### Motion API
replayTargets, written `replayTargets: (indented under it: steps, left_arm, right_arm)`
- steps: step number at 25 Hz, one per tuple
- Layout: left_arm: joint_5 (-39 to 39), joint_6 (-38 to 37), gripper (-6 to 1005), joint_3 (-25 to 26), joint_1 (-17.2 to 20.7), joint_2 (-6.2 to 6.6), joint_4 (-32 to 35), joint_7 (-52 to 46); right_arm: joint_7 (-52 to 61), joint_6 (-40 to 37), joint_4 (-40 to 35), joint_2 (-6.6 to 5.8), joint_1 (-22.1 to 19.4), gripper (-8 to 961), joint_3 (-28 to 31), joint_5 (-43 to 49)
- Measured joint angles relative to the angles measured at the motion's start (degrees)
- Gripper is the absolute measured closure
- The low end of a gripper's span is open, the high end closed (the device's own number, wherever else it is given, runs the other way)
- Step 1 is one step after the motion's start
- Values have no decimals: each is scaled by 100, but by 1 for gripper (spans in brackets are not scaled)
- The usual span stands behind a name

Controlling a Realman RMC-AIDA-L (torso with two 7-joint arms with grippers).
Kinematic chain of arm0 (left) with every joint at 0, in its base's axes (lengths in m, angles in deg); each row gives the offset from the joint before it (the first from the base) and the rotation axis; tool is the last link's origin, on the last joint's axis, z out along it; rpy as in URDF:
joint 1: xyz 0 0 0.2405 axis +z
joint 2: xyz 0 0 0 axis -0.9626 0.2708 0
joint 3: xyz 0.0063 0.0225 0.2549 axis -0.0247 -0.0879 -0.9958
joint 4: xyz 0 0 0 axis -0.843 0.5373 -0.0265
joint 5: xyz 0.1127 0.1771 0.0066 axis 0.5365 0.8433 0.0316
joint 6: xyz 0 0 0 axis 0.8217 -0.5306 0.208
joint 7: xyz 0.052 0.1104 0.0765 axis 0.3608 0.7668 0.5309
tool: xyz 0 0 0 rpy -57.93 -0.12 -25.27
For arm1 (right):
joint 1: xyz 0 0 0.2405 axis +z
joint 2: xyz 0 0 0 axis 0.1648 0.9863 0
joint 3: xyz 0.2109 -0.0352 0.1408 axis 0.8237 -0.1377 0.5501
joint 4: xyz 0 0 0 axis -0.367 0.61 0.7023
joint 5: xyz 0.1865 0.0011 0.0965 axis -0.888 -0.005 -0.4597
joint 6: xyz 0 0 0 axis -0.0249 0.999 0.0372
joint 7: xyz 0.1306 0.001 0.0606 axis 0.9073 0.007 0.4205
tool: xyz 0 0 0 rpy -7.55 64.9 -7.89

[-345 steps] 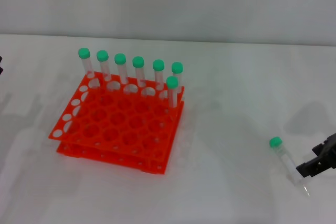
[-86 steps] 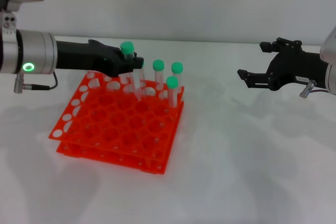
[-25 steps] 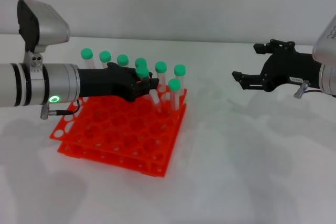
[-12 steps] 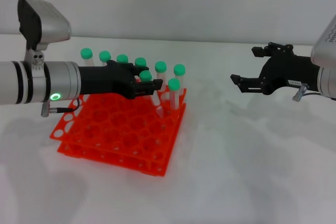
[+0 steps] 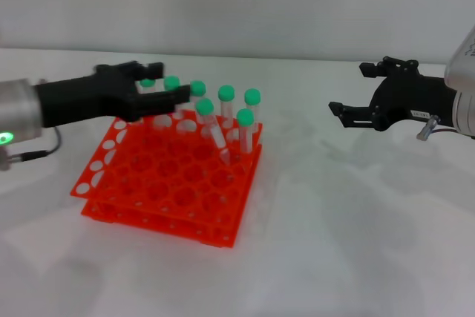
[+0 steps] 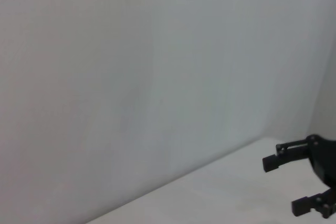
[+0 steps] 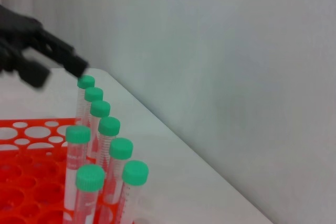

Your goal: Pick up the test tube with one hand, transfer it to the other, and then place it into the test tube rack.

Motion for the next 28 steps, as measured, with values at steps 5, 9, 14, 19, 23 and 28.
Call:
replayTargets:
  steps: [5, 9, 14, 19, 23, 28]
  left_arm:
    - [-1076, -517, 187, 0, 767, -4, -319, 93]
    - [-1789, -604, 187, 0, 1270, -13, -262, 370]
    - [-2693, -608, 187, 5, 2022, -38, -15, 815]
    - [-3408, -517, 187, 9, 2587, -32, 466, 1278]
    - [-3480, -464, 187, 9, 2760, -41, 693, 1373]
    - [-3504, -422, 187, 9, 2814, -48, 925, 1439]
  right_arm:
    - [7, 37, -5, 0, -51, 102, 40, -38]
    - [-23, 47, 31, 0, -158, 103, 246, -338]
    - [-307, -8, 45, -12, -433, 104, 645, -940]
    - [-637, -37, 114, -16, -645, 107, 935, -1315]
    - [-742, -44, 212, -23, -688, 109, 1311, -1349]
    - [-829, -389, 539, -25, -652, 111, 2142, -1785]
